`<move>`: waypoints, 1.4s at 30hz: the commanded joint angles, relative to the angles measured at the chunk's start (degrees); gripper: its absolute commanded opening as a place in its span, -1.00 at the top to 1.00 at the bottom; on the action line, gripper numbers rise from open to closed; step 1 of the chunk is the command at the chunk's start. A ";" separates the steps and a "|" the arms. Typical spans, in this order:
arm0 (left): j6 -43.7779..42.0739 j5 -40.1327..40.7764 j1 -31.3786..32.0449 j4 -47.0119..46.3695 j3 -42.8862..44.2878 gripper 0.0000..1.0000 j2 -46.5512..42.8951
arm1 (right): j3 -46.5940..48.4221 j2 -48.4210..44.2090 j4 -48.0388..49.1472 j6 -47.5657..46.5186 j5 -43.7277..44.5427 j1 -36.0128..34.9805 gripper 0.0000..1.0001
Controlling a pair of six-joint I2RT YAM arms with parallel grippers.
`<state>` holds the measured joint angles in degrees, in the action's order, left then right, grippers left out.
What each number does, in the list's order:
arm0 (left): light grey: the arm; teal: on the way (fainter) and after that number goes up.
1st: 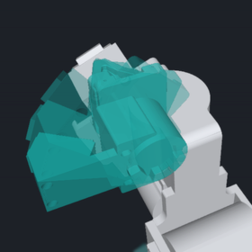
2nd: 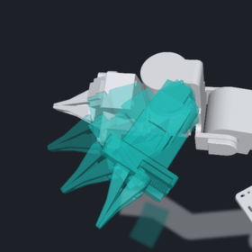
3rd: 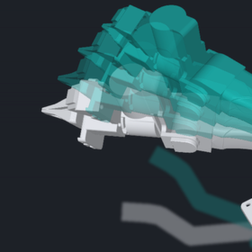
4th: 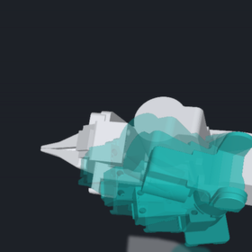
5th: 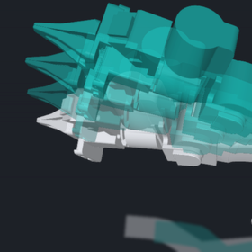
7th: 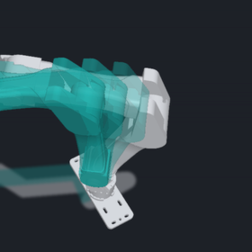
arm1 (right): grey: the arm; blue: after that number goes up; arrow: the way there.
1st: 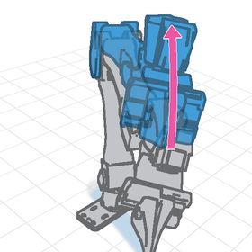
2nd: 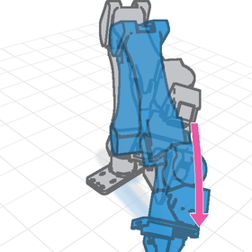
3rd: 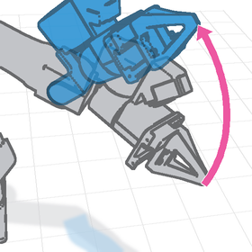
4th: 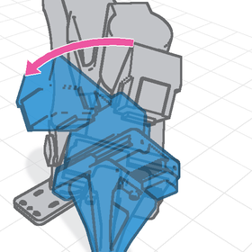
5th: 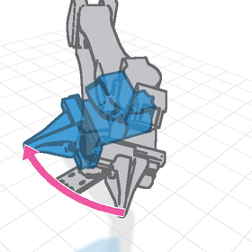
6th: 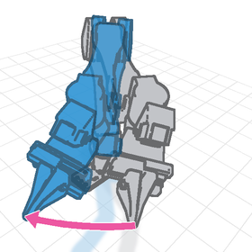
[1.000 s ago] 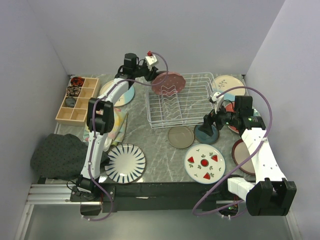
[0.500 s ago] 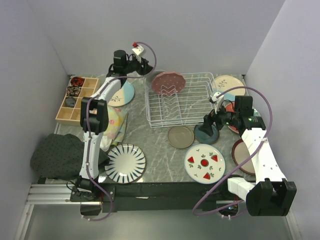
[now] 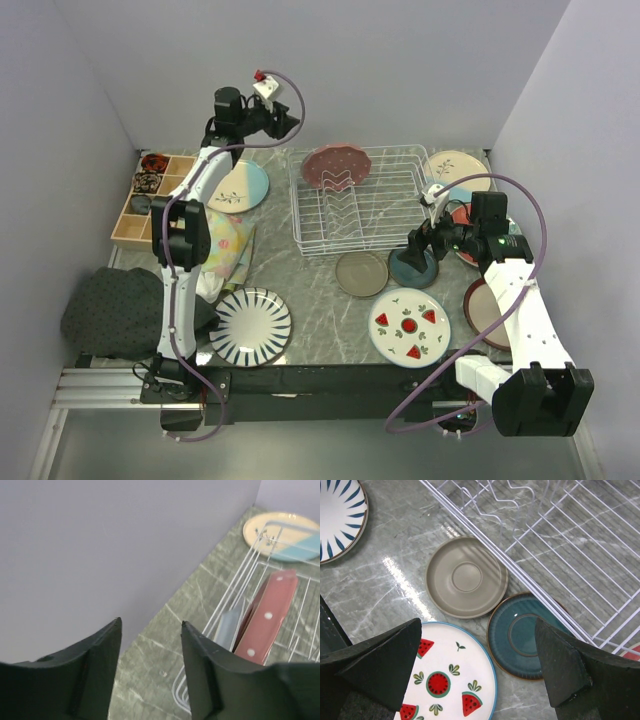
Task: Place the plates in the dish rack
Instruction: Insert the plate into the dish rack
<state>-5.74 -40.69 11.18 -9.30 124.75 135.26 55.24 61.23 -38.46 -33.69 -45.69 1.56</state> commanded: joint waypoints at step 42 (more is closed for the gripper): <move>-22.91 2.45 5.78 24.42 0.14 0.49 -2.46 | 1.09 -1.64 1.89 0.38 -0.45 0.55 -1.00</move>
<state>-27.86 -38.04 15.99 15.53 121.49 132.84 55.24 61.19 -38.15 -33.65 -45.69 1.63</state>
